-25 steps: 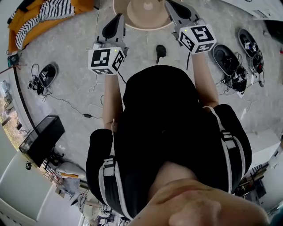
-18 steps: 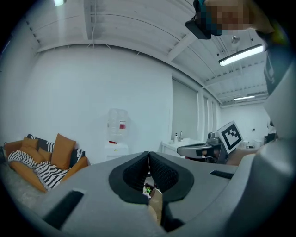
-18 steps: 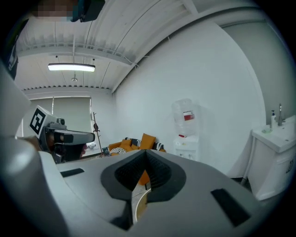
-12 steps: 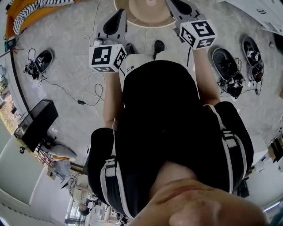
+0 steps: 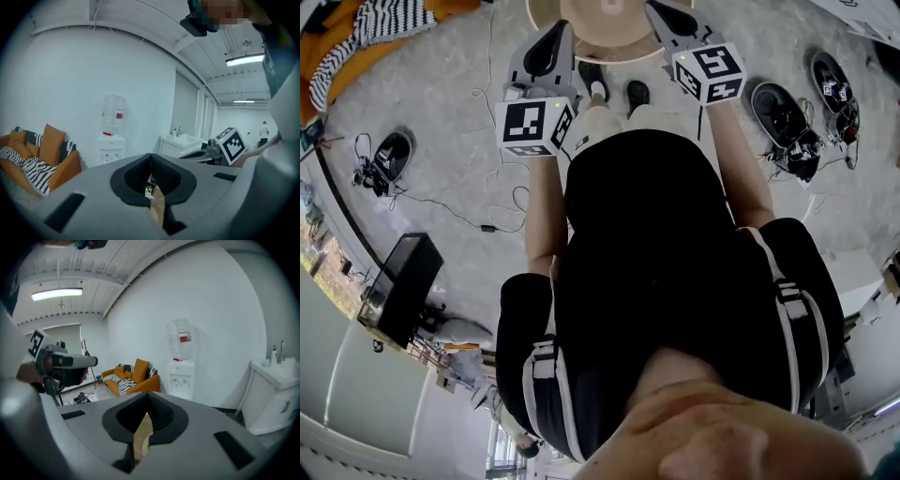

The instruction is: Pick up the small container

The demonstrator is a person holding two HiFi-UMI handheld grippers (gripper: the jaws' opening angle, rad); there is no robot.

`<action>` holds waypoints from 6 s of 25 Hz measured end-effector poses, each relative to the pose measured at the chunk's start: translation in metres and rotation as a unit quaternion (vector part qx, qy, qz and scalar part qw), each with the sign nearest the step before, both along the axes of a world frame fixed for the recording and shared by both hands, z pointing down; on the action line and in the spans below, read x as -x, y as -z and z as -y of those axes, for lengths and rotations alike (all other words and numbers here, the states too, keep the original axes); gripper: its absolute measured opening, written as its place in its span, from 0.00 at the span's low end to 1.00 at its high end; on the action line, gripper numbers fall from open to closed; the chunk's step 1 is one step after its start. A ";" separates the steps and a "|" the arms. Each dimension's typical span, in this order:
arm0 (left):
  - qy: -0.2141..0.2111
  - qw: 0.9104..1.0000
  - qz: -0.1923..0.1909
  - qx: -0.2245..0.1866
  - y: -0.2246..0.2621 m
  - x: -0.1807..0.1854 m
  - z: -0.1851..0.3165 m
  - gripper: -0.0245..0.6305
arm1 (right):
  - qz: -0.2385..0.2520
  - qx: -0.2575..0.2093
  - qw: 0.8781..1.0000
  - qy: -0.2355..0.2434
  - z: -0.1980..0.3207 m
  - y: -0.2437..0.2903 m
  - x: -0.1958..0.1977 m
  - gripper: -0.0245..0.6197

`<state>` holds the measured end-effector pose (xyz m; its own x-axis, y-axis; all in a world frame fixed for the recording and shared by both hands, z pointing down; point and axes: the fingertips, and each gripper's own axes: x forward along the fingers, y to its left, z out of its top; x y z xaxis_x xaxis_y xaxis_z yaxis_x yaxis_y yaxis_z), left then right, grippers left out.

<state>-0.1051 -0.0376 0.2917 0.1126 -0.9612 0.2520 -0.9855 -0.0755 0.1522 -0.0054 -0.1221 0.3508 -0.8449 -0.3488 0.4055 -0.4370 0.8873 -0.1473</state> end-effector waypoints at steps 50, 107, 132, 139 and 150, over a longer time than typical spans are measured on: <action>-0.150 0.974 -0.090 0.141 -0.275 0.026 0.141 0.07 | -0.207 0.093 0.972 -0.067 0.079 -0.438 0.049 0.32; -0.135 0.984 -0.083 0.085 -0.129 0.038 0.112 0.07 | -0.146 0.043 0.987 -0.061 0.091 -0.168 0.085 0.26; -0.131 0.991 -0.040 -0.006 0.020 0.051 0.167 0.07 | -0.081 -0.015 0.996 -0.030 0.095 0.074 0.097 0.26; -0.137 0.990 -0.035 -0.011 0.034 0.054 0.167 0.07 | -0.064 -0.034 0.997 -0.036 0.098 0.100 0.104 0.26; -0.139 0.989 -0.041 -0.016 0.038 0.056 0.166 0.07 | -0.063 -0.057 0.996 -0.034 0.093 0.111 0.107 0.26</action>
